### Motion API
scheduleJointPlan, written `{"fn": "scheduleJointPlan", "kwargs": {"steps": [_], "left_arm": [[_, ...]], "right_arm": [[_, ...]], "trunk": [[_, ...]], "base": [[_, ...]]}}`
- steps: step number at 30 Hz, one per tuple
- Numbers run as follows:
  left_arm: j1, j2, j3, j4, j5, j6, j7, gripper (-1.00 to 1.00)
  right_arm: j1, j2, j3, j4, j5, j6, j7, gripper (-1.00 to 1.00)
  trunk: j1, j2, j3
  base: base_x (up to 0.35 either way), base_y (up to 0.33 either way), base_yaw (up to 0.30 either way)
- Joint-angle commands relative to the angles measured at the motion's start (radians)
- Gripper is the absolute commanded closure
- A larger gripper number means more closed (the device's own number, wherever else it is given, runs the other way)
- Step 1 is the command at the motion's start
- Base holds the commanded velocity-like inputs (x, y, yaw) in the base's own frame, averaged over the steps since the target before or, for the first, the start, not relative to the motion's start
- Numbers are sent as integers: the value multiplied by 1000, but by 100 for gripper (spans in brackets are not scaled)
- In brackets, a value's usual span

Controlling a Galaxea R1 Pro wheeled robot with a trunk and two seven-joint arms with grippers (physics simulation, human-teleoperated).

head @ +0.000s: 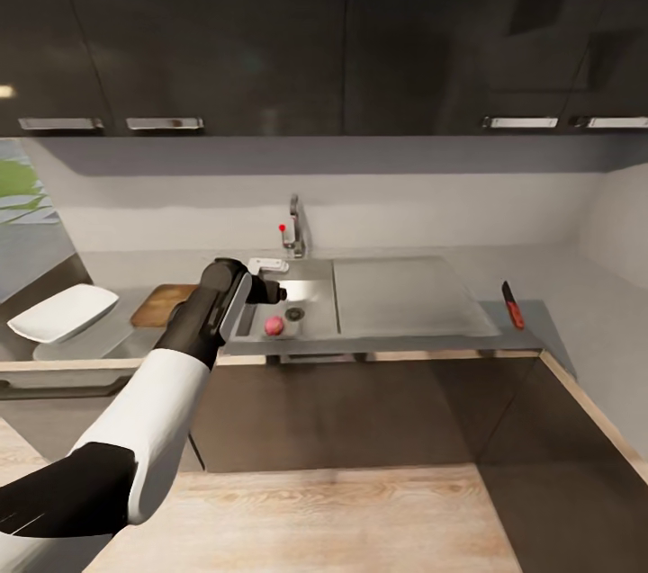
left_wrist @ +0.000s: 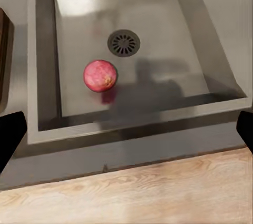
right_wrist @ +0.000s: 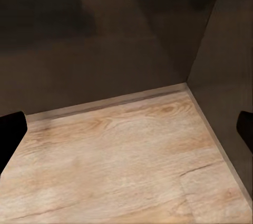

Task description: In the kitchen, take the Vidalia onion out of the sink, dice it on the chopping board with the paring knife, put the diced onion into the bowl on the countertop, then place both the paring knife and the chopping board into the sink.

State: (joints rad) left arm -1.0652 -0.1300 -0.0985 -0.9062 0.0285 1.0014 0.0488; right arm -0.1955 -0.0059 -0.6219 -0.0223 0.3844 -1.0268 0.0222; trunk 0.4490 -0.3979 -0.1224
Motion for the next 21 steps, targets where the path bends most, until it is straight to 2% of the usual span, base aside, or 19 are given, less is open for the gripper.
{"fn": "scheduleJointPlan", "kwargs": {"steps": [1, 6, 15, 21], "left_arm": [[-1, 1, -1, 2, 3, 4, 5, -100], [-1, 12, -1, 10, 2, 3, 5, -100], [0, 15, -1, 24, 2, 3, 4, -100], [1, 15, -2, 86, 2, -1, 2, -100]], "right_arm": [[-1, 0, -9, 1, 7, -3, 2, -100], [-1, -1, -9, 1, 7, -3, 2, -100], [-1, 0, -9, 1, 7, -3, 2, -100], [-1, 0, -9, 1, 7, -3, 2, -100]], "trunk": [[1, -2, -2], [1, -2, -5], [1, -2, -18], [1, -2, -27]], "base": [[163, -1, 0], [50, 0, 0], [7, 0, 0], [187, 0, 0]]}}
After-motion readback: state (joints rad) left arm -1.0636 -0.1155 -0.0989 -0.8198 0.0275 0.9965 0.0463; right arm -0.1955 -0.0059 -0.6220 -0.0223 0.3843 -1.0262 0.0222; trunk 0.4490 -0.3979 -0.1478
